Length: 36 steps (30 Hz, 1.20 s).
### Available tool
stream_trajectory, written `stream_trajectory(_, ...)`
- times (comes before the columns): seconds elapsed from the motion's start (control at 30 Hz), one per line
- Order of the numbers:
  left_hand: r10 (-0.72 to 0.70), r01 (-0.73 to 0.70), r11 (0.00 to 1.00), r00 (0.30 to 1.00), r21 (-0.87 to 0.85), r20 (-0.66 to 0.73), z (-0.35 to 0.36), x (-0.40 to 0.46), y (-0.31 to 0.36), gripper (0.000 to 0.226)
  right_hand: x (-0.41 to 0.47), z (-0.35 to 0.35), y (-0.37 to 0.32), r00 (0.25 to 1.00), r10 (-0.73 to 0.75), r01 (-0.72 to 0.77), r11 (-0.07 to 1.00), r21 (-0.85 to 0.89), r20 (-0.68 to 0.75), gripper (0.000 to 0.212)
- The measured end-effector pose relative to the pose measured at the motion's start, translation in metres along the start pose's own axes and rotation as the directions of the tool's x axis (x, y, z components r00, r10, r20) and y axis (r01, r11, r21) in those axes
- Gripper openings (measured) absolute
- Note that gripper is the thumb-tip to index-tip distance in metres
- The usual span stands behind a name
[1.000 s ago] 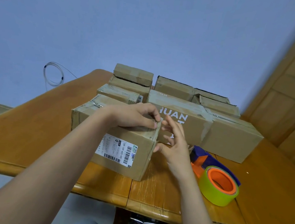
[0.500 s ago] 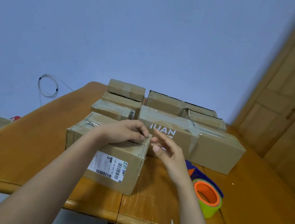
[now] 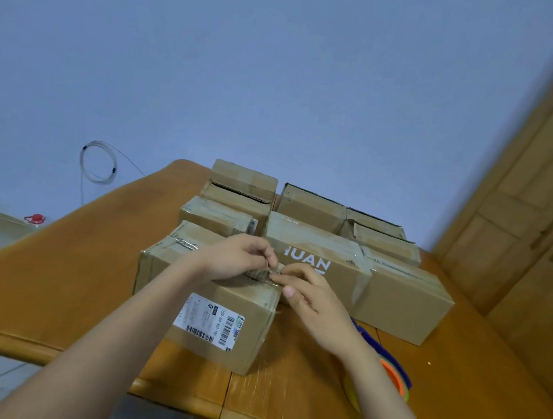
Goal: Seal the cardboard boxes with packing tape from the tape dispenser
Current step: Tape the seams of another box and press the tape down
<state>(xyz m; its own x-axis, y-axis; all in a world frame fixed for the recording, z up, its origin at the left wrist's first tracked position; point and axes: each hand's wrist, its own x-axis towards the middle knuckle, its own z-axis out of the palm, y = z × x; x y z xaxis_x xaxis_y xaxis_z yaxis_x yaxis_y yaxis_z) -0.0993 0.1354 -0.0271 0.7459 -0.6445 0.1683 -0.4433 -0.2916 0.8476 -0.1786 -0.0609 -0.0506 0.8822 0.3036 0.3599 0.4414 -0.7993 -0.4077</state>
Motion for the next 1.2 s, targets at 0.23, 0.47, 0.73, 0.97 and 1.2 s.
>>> stream_trajectory(0.23, 0.059, -0.06, 0.997, 0.998, -0.048, -0.013, 0.002, -0.003, 0.004, 0.012, 0.0, -0.004, -0.013, 0.969, 0.246, -0.205, 0.818, 0.538, -0.004, 0.052)
stream_trajectory(0.47, 0.062, -0.063, 0.998, 0.997, -0.028, -0.039, 0.004, -0.003, 0.001, 0.017, 0.002, 0.002, -0.008, 0.949, 0.31, -0.267, 0.675, 0.688, 0.065, 0.056)
stream_trajectory(0.73, 0.151, -0.124, 0.967, 0.982, 0.222, -0.111, 0.002, 0.001, 0.002, 0.013, 0.004, -0.001, -0.013, 0.953, 0.279, -0.277, 0.644, 0.713, 0.119, 0.056)
stream_trajectory(0.97, 0.128, -0.088, 0.976, 0.972, 0.197, -0.199, 0.0, -0.001, 0.002, 0.016, 0.005, -0.013, -0.005, 0.959, 0.261, -0.165, 0.833, 0.528, -0.112, 0.035)
stream_trajectory(1.2, 0.059, 0.055, 0.963, 0.912, 0.264, -0.406, 0.001, -0.004, 0.007, 0.017, 0.004, 0.009, -0.009, 0.999, 0.048, -0.048, 0.999, -0.007, -0.001, 0.055)
